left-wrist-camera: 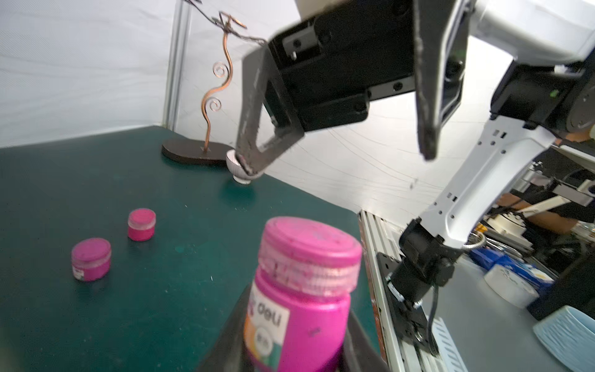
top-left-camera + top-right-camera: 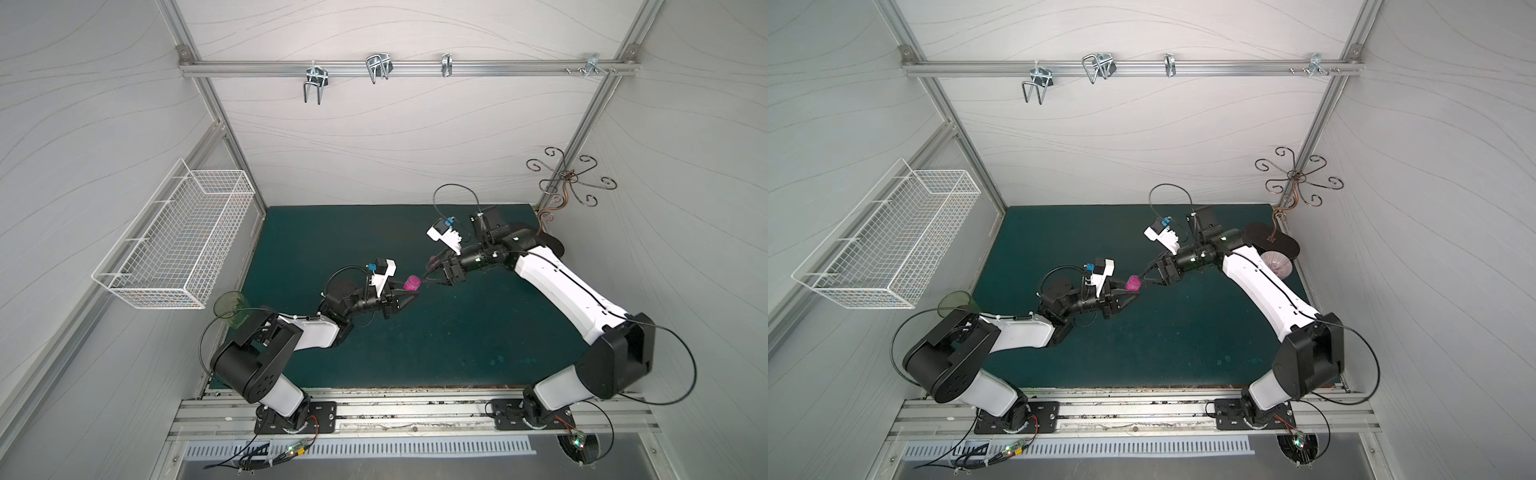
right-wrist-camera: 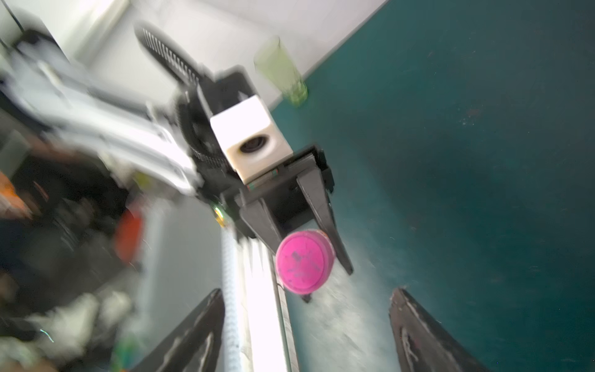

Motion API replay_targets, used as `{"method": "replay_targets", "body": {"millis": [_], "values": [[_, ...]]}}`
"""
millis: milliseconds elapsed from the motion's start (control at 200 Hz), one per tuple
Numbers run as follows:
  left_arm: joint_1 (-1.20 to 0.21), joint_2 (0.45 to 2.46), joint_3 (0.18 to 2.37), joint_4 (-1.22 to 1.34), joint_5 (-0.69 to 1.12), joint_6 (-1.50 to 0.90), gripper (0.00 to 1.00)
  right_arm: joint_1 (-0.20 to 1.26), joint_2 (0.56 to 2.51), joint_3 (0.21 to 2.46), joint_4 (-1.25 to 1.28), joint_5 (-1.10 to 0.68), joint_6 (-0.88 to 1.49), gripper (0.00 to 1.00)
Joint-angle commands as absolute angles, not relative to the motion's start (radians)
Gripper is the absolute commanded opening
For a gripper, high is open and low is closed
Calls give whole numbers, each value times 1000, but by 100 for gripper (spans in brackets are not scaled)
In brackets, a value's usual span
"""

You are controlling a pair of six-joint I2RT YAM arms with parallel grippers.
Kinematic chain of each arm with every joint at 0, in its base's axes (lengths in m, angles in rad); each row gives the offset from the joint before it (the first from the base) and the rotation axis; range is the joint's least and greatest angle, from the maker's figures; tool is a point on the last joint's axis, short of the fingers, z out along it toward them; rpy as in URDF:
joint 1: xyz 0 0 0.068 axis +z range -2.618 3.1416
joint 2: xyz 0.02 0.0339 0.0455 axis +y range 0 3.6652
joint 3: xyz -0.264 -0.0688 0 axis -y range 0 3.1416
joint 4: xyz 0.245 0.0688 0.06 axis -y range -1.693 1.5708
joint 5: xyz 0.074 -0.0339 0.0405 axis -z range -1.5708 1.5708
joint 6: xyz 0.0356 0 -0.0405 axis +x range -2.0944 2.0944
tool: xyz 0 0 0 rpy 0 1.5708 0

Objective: Close the paint jar lid
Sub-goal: Screw the lid onto the paint jar.

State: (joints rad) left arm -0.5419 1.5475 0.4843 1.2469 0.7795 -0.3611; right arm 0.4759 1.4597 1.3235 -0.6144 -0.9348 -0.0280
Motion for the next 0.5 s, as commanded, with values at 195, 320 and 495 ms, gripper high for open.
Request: {"method": "replay_targets", "body": {"millis": [195,320,495], "values": [[-537,1542,537,1374,726,-387,0,467,1334,1215,-411,-987,362,82],[-537,1524,528,1293,764,-354,1,482,1368,1380,-773,-786,-28,80],[-537,1490,505,1178,800,-279,1,528,1402,1448,-848,-742,-308,79]]}}
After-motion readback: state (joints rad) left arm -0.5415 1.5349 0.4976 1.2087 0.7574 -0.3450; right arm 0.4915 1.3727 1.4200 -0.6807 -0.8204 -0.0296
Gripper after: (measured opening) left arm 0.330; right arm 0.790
